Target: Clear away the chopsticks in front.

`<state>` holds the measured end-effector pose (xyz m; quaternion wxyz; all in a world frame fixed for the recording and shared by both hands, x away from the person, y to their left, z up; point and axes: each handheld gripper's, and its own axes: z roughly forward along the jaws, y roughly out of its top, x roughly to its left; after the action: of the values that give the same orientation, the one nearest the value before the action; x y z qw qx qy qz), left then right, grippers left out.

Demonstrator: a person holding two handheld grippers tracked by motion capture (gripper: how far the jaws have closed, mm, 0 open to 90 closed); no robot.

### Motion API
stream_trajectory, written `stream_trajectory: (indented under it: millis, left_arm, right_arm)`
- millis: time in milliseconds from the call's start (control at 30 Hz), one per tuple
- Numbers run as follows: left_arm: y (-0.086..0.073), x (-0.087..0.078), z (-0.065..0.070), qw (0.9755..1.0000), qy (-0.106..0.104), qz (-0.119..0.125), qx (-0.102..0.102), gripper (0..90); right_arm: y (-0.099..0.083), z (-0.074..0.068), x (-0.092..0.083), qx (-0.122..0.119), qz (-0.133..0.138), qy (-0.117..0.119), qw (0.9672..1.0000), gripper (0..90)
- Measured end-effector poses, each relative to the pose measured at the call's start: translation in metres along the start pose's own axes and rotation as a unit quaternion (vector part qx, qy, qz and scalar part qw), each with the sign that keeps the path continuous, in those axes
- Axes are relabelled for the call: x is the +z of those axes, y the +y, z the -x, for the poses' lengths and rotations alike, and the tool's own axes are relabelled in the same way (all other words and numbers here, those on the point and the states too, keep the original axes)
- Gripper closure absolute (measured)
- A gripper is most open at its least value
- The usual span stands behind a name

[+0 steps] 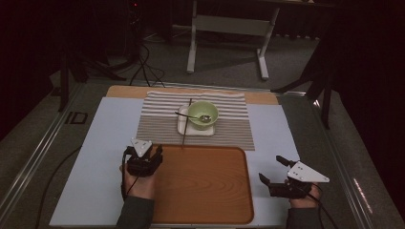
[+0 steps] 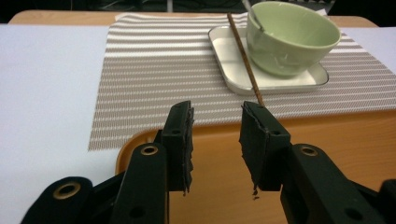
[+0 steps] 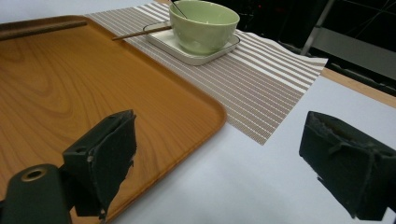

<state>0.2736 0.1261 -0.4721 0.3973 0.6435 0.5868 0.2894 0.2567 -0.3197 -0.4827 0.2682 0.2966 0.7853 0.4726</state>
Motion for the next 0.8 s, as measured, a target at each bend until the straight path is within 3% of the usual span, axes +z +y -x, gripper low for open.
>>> stream_trajectory:
  millis: [433,800]
  left_arm:
    - [0.024,0.018,0.004,0.9998,-0.011,0.018,0.007,63.4]
    - [0.032,0.046,0.002,0.9992,-0.032,0.016,0.02,62.1]
  right_arm:
    - [0.0,0.0,0.0,0.001,-0.001,-0.001,1.0,10.6]
    - [0.0,0.0,0.0,0.002,-0.001,-0.001,1.0,10.6]
